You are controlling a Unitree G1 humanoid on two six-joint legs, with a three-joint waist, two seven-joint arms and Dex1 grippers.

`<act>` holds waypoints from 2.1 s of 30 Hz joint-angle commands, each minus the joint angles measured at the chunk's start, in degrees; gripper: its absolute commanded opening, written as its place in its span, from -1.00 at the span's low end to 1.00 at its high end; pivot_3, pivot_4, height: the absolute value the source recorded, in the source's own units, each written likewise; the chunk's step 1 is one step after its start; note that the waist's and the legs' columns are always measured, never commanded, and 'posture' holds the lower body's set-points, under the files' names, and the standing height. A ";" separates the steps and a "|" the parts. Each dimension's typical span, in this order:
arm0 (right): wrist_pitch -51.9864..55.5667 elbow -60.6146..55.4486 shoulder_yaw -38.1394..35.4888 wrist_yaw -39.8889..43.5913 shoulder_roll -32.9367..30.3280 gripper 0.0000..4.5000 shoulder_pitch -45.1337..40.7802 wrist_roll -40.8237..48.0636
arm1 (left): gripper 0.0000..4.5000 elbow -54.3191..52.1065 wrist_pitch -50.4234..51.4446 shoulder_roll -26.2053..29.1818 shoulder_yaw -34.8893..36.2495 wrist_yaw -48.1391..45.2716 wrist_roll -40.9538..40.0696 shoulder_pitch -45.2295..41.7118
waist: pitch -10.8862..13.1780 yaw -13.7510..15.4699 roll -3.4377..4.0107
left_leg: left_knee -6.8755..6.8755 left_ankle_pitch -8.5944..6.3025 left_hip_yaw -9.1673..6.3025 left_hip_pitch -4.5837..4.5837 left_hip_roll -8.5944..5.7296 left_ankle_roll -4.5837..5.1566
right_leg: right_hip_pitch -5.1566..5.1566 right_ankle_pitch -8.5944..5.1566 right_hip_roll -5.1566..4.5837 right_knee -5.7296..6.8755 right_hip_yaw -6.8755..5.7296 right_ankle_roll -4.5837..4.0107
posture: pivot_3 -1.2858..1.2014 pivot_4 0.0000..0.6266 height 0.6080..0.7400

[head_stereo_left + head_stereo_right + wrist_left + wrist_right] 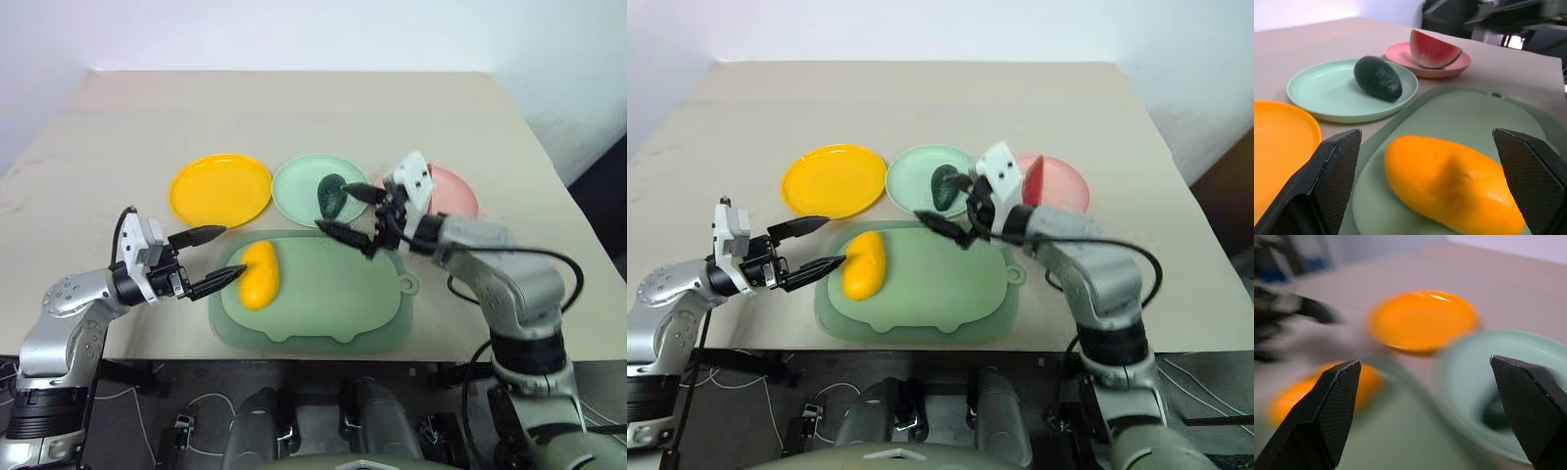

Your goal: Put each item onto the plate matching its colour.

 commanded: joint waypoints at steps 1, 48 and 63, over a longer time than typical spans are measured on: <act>-0.49 -6.88 -3.30 0.74 -1.35 0.99 3.35 4.72 | 1.00 -1.82 -0.79 0.46 1.99 0.16 -0.74 0.83 | 0.00 0.10 0.00 | 0.01 0.00 -0.01 0.01 0.00 0.00 | 0.03 0.00 0.00 -0.03 0.00 0.00 | 0.03 -0.52 0.33; -24.42 3.89 1.36 6.46 -6.36 0.99 10.75 -1.81 | 1.00 -21.70 39.74 -8.69 -4.17 43.06 -17.86 -1.41 | 0.00 1.86 -0.05 | -0.07 -0.08 -0.14 0.75 -0.04 0.11 | 1.00 -0.12 0.02 -0.58 -0.05 -0.09 | 0.03 -0.52 0.33; -22.16 4.59 1.16 4.64 -6.76 1.00 8.86 -2.52 | 0.39 -19.98 43.70 -5.58 -9.64 40.10 -13.23 -5.32 | 0.00 1.86 -0.05 | -0.09 -0.08 -0.15 0.73 -0.03 0.10 | 0.95 -0.11 0.00 -0.59 -0.05 -0.18 | 0.03 -0.52 0.33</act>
